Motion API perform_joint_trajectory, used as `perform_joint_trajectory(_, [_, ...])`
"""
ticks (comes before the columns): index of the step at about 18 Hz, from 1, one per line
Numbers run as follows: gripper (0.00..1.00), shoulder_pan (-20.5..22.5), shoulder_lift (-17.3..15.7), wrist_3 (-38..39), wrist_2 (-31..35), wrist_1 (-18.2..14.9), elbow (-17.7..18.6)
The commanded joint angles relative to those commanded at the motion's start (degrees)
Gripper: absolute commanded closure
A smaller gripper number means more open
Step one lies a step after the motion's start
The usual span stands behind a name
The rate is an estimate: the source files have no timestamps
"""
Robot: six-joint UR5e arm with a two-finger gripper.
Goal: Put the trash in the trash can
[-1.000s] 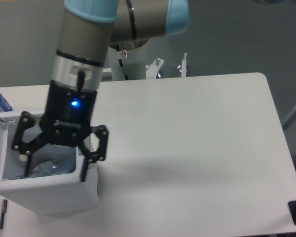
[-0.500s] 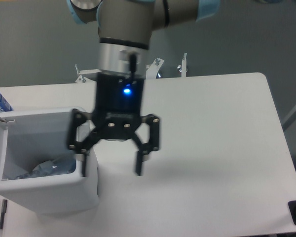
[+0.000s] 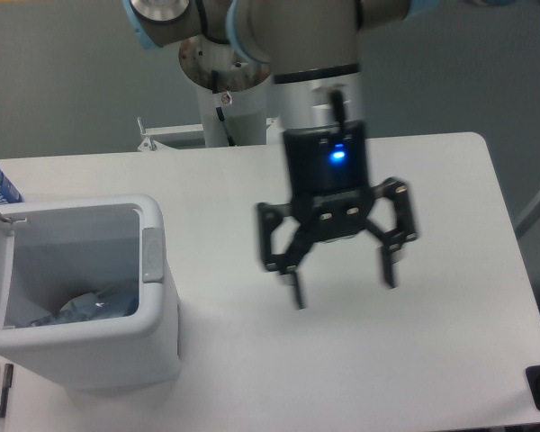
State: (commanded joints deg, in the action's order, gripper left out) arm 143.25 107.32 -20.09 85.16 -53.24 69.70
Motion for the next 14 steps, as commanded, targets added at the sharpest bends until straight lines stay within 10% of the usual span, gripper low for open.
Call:
perform_joint_trajectory(9, [0.0, 7.0, -2.6, -32.0, 11.4, -12.3, 3.6])
perform_joint_trajectory(14, [0.0, 9.2, -3.6, -34.4, 11.3, -12.7, 4.2])
